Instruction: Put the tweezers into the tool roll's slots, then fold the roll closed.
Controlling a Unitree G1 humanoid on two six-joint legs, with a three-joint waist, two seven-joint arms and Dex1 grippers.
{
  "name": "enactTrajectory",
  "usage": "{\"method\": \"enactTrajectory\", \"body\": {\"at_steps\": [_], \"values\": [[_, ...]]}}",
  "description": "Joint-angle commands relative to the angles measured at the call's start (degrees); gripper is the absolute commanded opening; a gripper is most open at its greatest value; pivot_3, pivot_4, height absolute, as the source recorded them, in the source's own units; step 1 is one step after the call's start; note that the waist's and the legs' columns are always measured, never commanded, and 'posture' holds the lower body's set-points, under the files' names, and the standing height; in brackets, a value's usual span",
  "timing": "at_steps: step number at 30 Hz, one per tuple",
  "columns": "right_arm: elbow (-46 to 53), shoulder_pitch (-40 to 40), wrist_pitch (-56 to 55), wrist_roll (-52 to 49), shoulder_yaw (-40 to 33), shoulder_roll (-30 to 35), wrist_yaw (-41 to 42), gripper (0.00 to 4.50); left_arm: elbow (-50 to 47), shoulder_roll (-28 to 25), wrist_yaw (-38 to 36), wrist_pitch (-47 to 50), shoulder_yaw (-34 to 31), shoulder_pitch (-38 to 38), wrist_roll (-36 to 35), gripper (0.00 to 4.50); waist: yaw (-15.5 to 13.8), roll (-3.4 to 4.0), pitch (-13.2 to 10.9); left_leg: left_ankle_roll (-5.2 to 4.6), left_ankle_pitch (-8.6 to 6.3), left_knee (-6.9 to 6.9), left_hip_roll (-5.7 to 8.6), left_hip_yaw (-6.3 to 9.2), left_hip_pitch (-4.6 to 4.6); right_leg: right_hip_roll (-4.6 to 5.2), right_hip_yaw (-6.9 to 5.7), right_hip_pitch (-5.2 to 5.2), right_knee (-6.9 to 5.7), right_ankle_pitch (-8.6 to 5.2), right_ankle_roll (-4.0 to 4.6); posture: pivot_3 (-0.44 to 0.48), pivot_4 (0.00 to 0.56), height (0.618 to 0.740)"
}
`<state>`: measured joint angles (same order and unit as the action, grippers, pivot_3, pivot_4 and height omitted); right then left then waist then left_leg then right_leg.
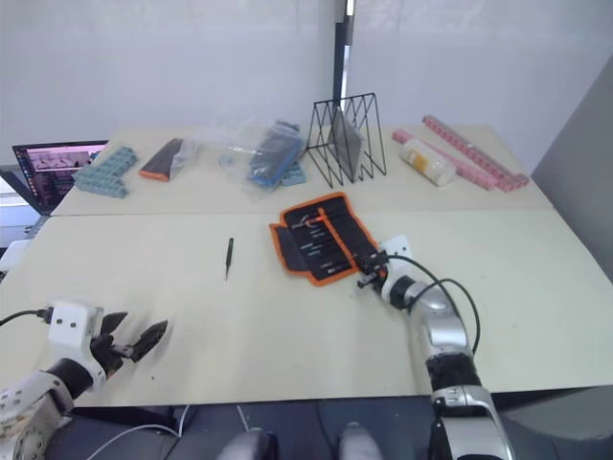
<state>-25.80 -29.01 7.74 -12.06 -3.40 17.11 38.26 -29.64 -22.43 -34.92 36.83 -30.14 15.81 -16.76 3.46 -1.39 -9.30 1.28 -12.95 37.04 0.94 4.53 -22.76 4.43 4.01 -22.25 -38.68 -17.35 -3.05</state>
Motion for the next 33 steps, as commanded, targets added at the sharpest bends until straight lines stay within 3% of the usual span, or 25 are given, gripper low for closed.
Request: {"method": "enactTrajectory", "body": {"at_steps": [1, 15, 33], "values": [[2.4, -0.9, 0.1, -0.8, -0.4, 0.5, 0.2, 0.00, -0.6, -0.5, 1.0, -3.3, -0.2, 0.6, -0.9, 4.46, 0.0, 0.00, 0.0, 0.00, 0.00, 0.00, 0.00, 0.00, 0.00, 0.00, 0.00, 0.00, 0.00, 0.00, 0.01, 0.000, 0.150, 0.739], [2.6, -2.0, 1.1, -1.1, 0.0, 0.2, 0.2, 0.00, -0.2, -1.7, 2.4, -8.1, 1.6, 3.8, -2.0, 4.46, -0.9, 0.01, 0.0, 0.00, 0.00, -0.05, 0.02, -0.03, -0.05, 0.03, 0.01, -0.01, 0.16, 0.01, 0.02, 0.000, 0.150, 0.739], [-0.9, -0.6, 1.3, 1.1, 0.8, 1.0, -1.4, 0.00, -2.4, -1.9, 5.1, -6.0, 2.5, 4.2, -4.5, 4.46, -1.1, 0.00, 0.0, 0.00, 0.00, -0.04, 0.05, -0.02, -0.02, 0.03, -0.02, 0.08, 0.23, 0.03, 0.06, 0.000, 0.150, 0.739]]}}
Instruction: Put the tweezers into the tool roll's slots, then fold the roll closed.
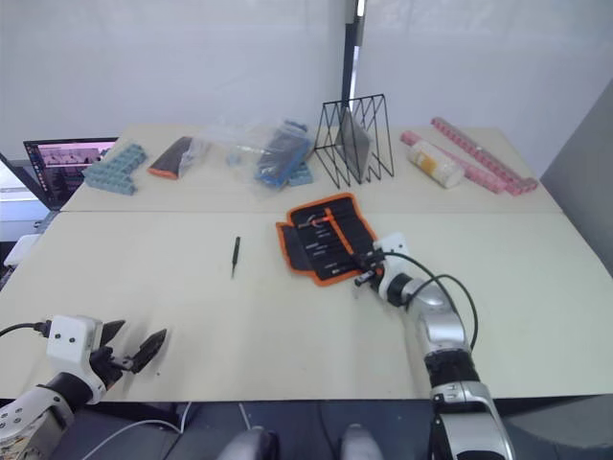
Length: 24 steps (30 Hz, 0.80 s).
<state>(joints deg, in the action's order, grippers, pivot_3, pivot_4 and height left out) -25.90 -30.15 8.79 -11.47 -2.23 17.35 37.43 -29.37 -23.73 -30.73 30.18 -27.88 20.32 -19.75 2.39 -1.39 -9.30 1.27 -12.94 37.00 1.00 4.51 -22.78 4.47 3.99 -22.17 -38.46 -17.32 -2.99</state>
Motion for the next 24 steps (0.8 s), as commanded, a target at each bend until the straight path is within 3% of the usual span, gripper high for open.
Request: {"method": "enactTrajectory", "body": {"at_steps": [1, 6, 13, 18, 24], "values": [[-0.7, 0.5, 0.3, 0.5, -0.3, 0.7, -0.6, 0.00, -3.0, -1.0, 1.5, 1.8, 0.9, -1.2, -1.5, 4.46, 0.0, 0.00, 0.0, 0.00, 0.00, 0.00, 0.00, 0.00, 0.00, 0.00, 0.00, 0.00, 0.00, 0.00, 0.00, 0.000, 0.150, 0.739], [-0.6, 0.6, 0.5, 0.5, -0.1, 0.7, -0.8, 0.00, -4.6, -0.6, 7.8, 11.1, 3.7, -10.7, -4.0, 4.46, -0.3, -0.01, 0.0, 0.02, 0.03, 0.03, 0.02, 0.02, 0.02, -0.02, -0.04, 0.04, -0.01, 0.02, 0.03, 0.000, 0.150, 0.739], [0.5, 1.2, 1.0, 0.4, -0.1, 0.6, -1.1, 0.00, -4.1, 2.4, 19.0, 19.1, 11.7, -25.0, -0.6, 4.46, -0.2, -0.04, 0.0, 0.02, 0.03, 0.03, 0.04, 0.02, 0.01, -0.03, -0.03, 0.03, -0.04, 0.03, 0.04, 0.000, 0.150, 0.739], [0.9, 1.3, 1.2, 0.4, -0.1, 0.6, -1.3, 0.00, 3.5, 5.1, 27.7, 22.3, 20.9, -35.4, 7.5, 4.46, -0.4, -0.06, 0.0, 0.03, 0.04, 0.05, 0.08, 0.02, 0.00, -0.03, -0.03, 0.03, -0.05, 0.03, 0.04, 0.000, 0.150, 0.739], [1.5, 1.0, 1.4, 0.3, 0.0, 0.3, -1.5, 0.00, 18.1, 11.6, 33.2, 19.4, 25.8, -42.4, 12.9, 4.46, -0.3, -0.06, 0.0, 0.03, 0.04, 0.04, 0.09, 0.02, -0.02, -0.04, -0.03, 0.00, -0.06, 0.03, 0.03, 0.000, 0.150, 0.739]]}}
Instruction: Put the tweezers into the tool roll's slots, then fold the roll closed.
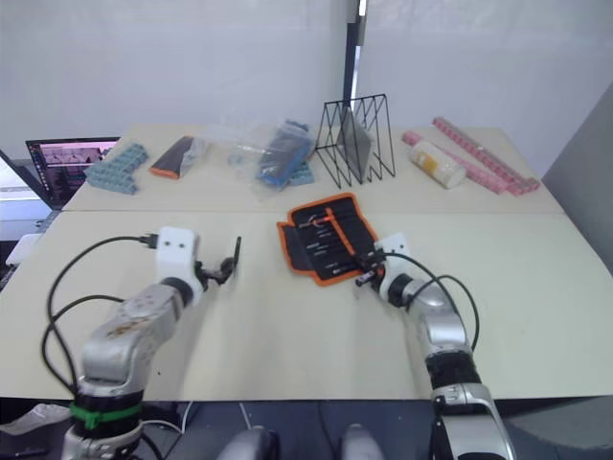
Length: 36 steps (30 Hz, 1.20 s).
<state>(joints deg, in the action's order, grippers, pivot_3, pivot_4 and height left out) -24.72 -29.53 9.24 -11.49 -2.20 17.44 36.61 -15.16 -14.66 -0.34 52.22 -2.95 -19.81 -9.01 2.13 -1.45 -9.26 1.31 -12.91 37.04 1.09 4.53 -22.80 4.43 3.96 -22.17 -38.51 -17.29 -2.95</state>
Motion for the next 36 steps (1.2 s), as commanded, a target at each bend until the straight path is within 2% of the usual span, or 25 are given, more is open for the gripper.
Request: {"method": "enactTrajectory", "body": {"at_steps": [1, 3, 7, 14, 21, 27, 33, 36], "values": [[0.5, 0.3, 1.1, 0.3, 0.0, 0.2, -0.8, 0.00, 5.3, 3.8, 3.4, -3.2, 0.7, -3.0, 2.4, 4.46, 0.0, -0.01, 0.0, 0.00, 0.00, 0.01, 0.00, 0.00, -0.01, 0.01, 0.00, -0.01, 0.00, 0.00, 0.00, 0.000, 0.150, 0.739], [0.8, 0.1, 1.3, 0.2, 0.0, 0.3, -0.7, 0.00, 7.7, 6.7, 4.2, -4.6, 0.5, -4.2, 2.4, 4.46, -0.4, -0.01, 0.0, 0.00, 0.01, 0.06, 0.00, 0.01, -0.04, 0.02, -0.02, -0.02, -0.02, 0.00, 0.00, 0.000, 0.150, 0.739], [1.3, 0.4, 1.5, 0.3, 0.1, 0.6, -0.5, 0.00, 10.0, 8.5, 3.8, -6.5, 1.3, -4.8, 3.2, 4.46, -0.5, -0.01, 0.0, 0.01, 0.01, 0.07, 0.01, -0.01, -0.04, 0.02, 0.00, -0.02, -0.02, 0.00, 0.00, 0.000, 0.150, 0.739], [2.3, 0.9, 2.1, 0.1, 0.0, 1.2, -0.4, 0.00, 10.0, 11.7, 4.8, -6.0, 0.3, -3.7, 3.0, 2.30, -1.0, -0.01, 0.0, 0.01, 0.01, 0.07, 0.04, -0.02, -0.04, 0.04, 0.00, -0.01, -0.01, 0.00, 0.00, 0.000, 0.150, 0.739], [2.1, 0.2, 2.3, 0.2, 0.2, 0.9, -0.6, 0.00, 12.9, 11.0, 4.1, -8.2, -0.2, -3.9, 4.0, 0.05, -1.4, -0.01, 0.0, 0.01, 0.01, 0.10, 0.05, -0.03, -0.04, 0.04, 0.00, 0.00, -0.01, 0.00, 0.00, 0.000, 0.150, 0.739], [2.4, 0.3, 2.5, 0.2, 0.5, 0.8, -0.6, 0.00, 15.7, 7.3, 2.5, -11.9, -1.4, -5.7, 4.9, 0.02, -1.3, 0.00, 0.0, 0.08, 0.06, 0.11, 0.05, -0.05, 0.01, 0.00, -0.02, 0.03, -0.06, 0.00, 0.00, 0.000, 0.150, 0.739], [3.3, 1.3, 3.0, 0.0, 0.4, 1.1, -0.7, 0.00, 13.0, 3.2, 0.2, -14.1, -2.4, -7.0, 4.7, 0.02, -1.1, 0.00, 0.0, 0.08, 0.06, 0.08, 0.02, -0.02, -0.04, -0.01, -0.02, -0.05, -0.07, 0.00, 0.00, 0.000, 0.150, 0.739], [3.8, 1.9, 3.1, 0.1, 0.4, 1.0, -0.9, 0.00, 10.4, 0.3, -3.3, -14.2, -1.5, -8.7, 4.1, 0.02, -1.1, -0.01, 0.0, 0.08, 0.06, 0.05, 0.02, -0.01, -0.08, -0.01, -0.03, -0.09, -0.05, 0.00, 0.00, 0.000, 0.150, 0.739]]}}
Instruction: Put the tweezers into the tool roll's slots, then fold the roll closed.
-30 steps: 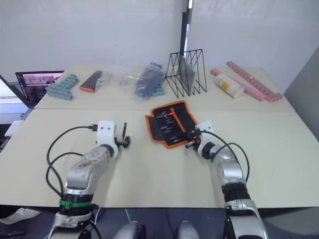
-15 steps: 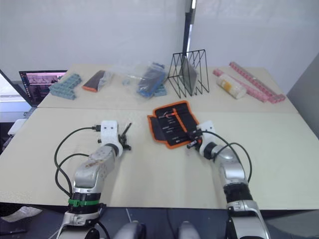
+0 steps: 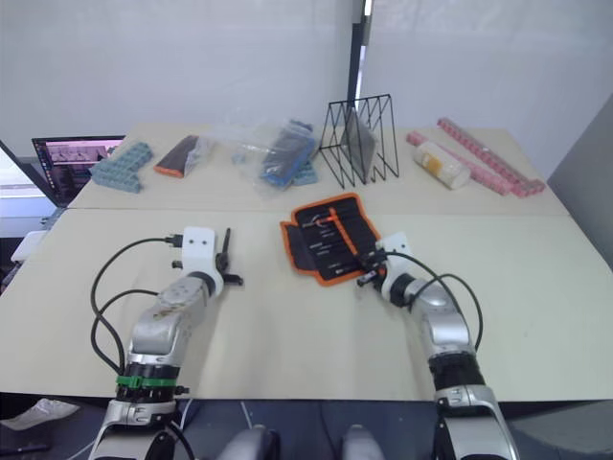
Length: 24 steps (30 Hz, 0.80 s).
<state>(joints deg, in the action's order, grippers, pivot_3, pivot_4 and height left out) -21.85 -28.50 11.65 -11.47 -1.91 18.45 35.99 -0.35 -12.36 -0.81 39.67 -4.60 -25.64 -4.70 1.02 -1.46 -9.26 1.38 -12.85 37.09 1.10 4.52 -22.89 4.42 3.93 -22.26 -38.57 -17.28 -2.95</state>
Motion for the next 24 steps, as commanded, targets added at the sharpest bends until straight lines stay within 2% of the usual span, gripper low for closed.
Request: {"method": "enactTrajectory", "body": {"at_steps": [1, 5, 8, 10, 16, 19, 24], "values": [[1.1, 1.1, 0.8, 0.1, 0.1, -0.1, -0.4, 0.00, -5.5, -3.3, -4.7, -1.7, 1.2, -3.4, -0.2, 0.02, 0.0, -0.01, 0.0, 0.00, 0.00, 0.00, 0.00, 0.00, -0.01, 0.00, 0.00, 0.00, 0.00, 0.00, 0.00, 0.000, 0.150, 0.739], [1.6, 1.8, 0.7, 0.2, 0.1, -0.4, -1.1, 0.00, -10.8, -8.7, -16.9, -0.4, 6.0, -6.4, -3.6, 0.02, -0.1, -0.01, 0.0, 0.00, 0.00, 0.00, 0.01, 0.00, -0.01, 0.01, -0.01, 0.02, 0.04, 0.00, 0.00, 0.000, 0.150, 0.739], [2.3, 2.5, 0.5, 0.1, -0.5, -0.6, -2.4, 0.00, -11.5, -12.2, -22.7, 0.0, 9.8, -10.4, -3.4, 0.02, 0.0, -0.01, 0.0, 0.00, 0.00, -0.02, 0.02, -0.02, -0.01, 0.00, -0.01, 0.02, 0.05, 0.00, 0.00, 0.000, 0.150, 0.739], [2.8, 3.0, 0.5, 0.0, -0.9, -0.6, -3.0, 0.00, -10.7, -12.7, -26.2, 1.7, 11.2, -13.5, -4.9, 0.02, 0.0, -0.01, 0.0, 0.00, 0.00, -0.04, 0.01, -0.02, -0.01, 0.00, -0.01, 0.02, 0.05, 0.00, 0.00, 0.000, 0.150, 0.739], [4.5, 4.0, 0.9, -0.2, -1.1, -1.2, -4.1, 0.00, -2.2, -11.4, -37.6, 7.1, 18.7, -23.4, -7.5, 0.02, 0.1, -0.01, 0.0, -0.01, 0.01, -0.03, 0.04, -0.07, -0.01, -0.01, -0.04, 0.03, 0.07, -0.01, -0.01, 0.000, 0.150, 0.739], [5.2, 4.3, 1.0, -0.4, -1.5, -1.4, -4.7, 0.00, 5.3, -9.3, -43.1, 8.2, 19.7, -28.8, -9.6, 0.02, 0.1, -0.02, 0.0, -0.02, 0.02, -0.01, 0.05, -0.12, -0.05, -0.03, -0.08, 0.02, 0.07, -0.01, -0.01, 0.000, 0.150, 0.739], [6.3, 5.2, 1.0, -0.7, -1.9, -1.5, -5.7, 0.00, 14.5, -10.2, -50.2, 5.6, 27.7, -33.8, -4.8, 0.02, 0.5, -0.01, 0.0, -0.02, 0.02, -0.05, 0.05, -0.18, -0.06, -0.05, -0.10, 0.02, 0.11, -0.01, -0.02, 0.000, 0.150, 0.739]]}}
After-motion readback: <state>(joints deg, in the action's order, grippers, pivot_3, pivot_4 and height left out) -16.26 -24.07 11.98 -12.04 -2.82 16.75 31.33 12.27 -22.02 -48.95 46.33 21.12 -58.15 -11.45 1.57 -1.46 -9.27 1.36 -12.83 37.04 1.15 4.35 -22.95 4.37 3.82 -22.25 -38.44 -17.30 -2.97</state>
